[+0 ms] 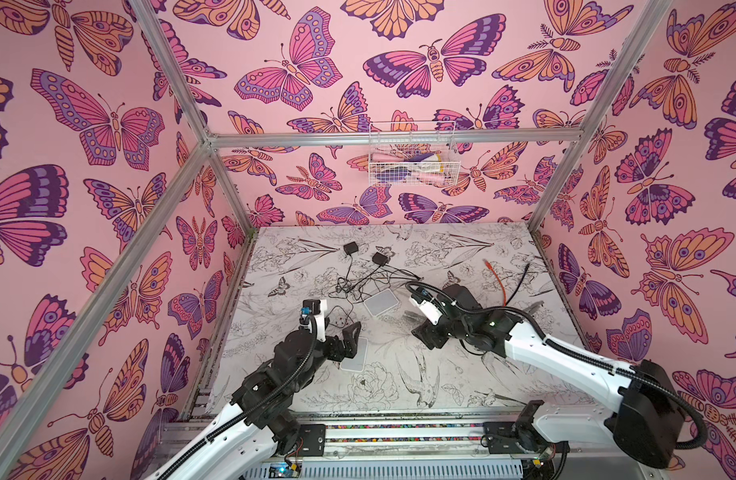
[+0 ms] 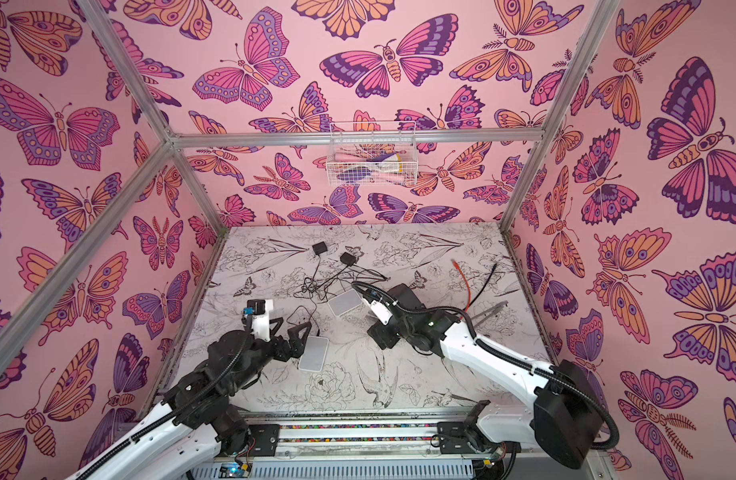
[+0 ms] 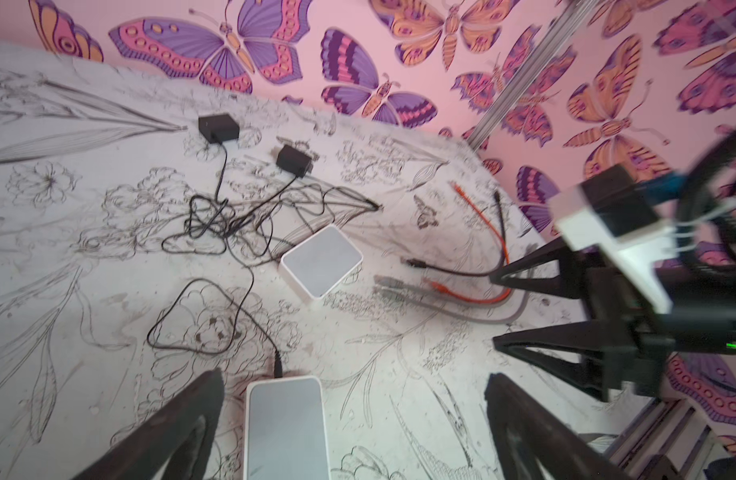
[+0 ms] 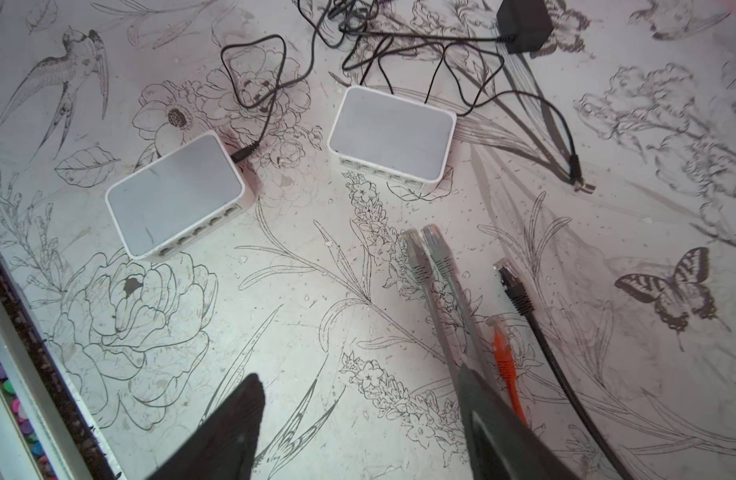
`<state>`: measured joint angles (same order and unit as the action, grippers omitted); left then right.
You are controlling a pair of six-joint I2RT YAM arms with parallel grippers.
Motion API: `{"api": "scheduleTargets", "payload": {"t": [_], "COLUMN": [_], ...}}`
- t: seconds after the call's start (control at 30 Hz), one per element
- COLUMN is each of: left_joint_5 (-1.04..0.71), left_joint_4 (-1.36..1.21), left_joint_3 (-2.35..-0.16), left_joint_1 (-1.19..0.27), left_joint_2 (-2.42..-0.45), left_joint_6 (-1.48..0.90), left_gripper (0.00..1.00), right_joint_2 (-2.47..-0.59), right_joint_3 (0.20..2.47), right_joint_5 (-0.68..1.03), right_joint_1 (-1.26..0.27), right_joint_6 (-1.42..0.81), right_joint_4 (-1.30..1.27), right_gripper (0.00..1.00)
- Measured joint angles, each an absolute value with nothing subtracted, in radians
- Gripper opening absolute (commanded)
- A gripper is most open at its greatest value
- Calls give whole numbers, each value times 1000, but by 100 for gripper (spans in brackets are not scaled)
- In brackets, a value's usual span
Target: Insert the plug into the switch port
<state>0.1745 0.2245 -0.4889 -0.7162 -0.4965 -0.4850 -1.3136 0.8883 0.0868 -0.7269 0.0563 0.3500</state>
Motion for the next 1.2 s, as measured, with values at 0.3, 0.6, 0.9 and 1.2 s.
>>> {"api": "scheduleTargets", "payload": {"t": [0.3,0.6,0.9,1.2], "left_joint_5": [88,67,71,107], "left_joint_4": [206,202,204,211], "left_joint_3": [-485,-436,-394,-394], "left_joint_1": [-712,-712,-712,-709], "left_joint_2": [-524,-471,-421,-367], "left_joint_6": [-454,-467,-499,-524], "left_gripper": [89,87,82,61], "right_joint_2": [-1687,-1942,-1991,-2014], "right_joint_3": [1188,1334,1365,1398], "right_joint_5": [107,-5,-7,-10], "right_joint_1": [-598,-598,-598,-598], "right_joint_6": [89,179,202,210], "right_joint_4": [489,595,617,638], "right_gripper": [43,34,34,0]}}
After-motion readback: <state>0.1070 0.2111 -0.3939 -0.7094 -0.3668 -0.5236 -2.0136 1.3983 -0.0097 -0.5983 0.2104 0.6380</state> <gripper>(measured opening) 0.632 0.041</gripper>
